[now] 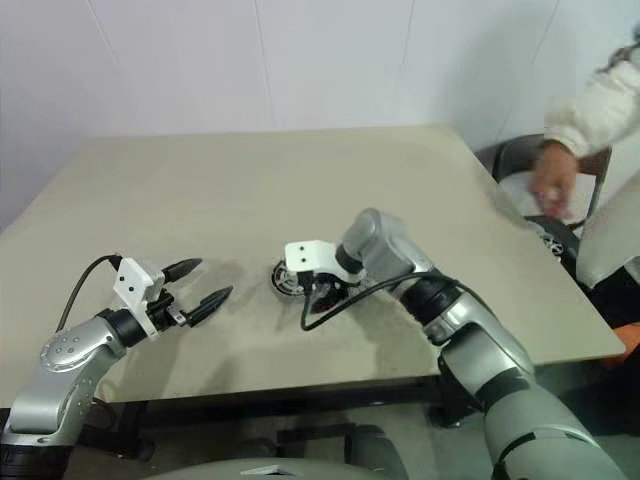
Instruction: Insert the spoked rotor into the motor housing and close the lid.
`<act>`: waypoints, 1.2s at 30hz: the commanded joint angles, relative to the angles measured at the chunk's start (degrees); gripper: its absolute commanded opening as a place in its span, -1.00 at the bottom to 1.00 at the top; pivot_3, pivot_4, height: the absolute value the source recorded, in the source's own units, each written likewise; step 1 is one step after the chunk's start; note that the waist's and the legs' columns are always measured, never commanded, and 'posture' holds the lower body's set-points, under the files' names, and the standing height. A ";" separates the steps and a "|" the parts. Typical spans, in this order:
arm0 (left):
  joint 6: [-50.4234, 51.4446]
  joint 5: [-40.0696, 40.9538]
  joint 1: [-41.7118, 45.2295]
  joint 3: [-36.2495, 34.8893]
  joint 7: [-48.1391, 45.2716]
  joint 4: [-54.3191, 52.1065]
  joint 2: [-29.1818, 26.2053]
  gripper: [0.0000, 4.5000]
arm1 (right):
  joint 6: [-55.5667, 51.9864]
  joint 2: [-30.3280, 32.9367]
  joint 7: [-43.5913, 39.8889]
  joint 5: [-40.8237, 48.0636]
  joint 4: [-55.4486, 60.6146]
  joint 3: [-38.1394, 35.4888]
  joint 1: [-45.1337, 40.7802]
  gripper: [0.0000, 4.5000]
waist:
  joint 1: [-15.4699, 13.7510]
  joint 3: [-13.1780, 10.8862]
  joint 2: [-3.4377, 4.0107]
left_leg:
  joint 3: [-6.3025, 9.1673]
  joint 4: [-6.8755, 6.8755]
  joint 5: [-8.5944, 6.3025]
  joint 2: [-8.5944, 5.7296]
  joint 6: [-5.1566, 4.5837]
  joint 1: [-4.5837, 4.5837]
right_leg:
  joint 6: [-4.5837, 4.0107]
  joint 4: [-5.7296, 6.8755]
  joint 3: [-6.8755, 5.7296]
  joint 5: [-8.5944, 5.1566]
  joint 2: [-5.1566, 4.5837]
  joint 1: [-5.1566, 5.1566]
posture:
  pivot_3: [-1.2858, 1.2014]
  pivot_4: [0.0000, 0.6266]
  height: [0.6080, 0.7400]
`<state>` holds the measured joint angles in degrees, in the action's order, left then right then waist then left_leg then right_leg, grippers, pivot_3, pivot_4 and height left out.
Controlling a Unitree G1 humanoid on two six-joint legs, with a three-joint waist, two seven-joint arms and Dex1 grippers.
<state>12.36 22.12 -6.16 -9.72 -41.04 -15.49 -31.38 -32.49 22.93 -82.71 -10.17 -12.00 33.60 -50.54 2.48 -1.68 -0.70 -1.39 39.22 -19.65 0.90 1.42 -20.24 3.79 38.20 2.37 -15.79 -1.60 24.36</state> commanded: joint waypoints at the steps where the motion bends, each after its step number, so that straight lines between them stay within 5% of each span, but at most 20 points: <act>1: -0.71 -0.23 0.95 0.36 0.11 -0.57 0.29 1.00 | -6.26 1.51 -1.50 5.79 6.04 -5.29 -0.51 0.99 | -0.01 0.00 0.00 | 0.00 0.00 0.00 0.01 0.00 0.00 | 0.00 0.00 0.00 0.00 0.00 0.00 | 0.03 -1.00 1.00; 11: -0.80 -0.45 2.37 1.24 -0.21 0.72 0.50 1.00 | -14.53 10.84 3.25 13.21 9.42 -13.23 5.59 0.99 | -0.48 0.00 -0.01 | 0.01 0.00 0.00 -0.01 -0.01 -0.01 | 0.00 -0.06 0.00 0.00 -0.03 -0.03 | 0.03 -1.00 1.00; 24: -1.19 -0.29 4.35 1.21 -1.26 2.79 -0.05 1.00 | -8.86 23.20 3.42 19.22 14.93 -18.42 14.26 0.99 | -0.38 0.00 -0.03 | -0.02 0.01 0.00 -0.01 -0.02 0.00 | 0.01 -0.06 0.01 0.00 0.08 -0.06 | 0.03 -1.00 1.00; 36: -1.17 0.19 3.08 -0.31 -1.10 2.32 -0.27 1.00 | -2.33 22.87 5.84 20.82 15.94 -18.45 15.27 0.99 | -0.62 0.00 -0.04 | -0.03 0.01 0.00 0.00 -0.02 0.00 | 0.02 -0.08 0.02 0.00 0.08 -0.07 | 0.03 -1.00 1.00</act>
<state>12.08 21.91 -3.34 -8.27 -42.25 -11.98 -31.11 -35.91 46.00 -76.98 9.77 2.08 16.34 -34.55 1.85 -1.68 -0.74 -1.41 39.23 -19.65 0.90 1.39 -20.24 3.81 38.12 2.39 -15.80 -1.52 24.29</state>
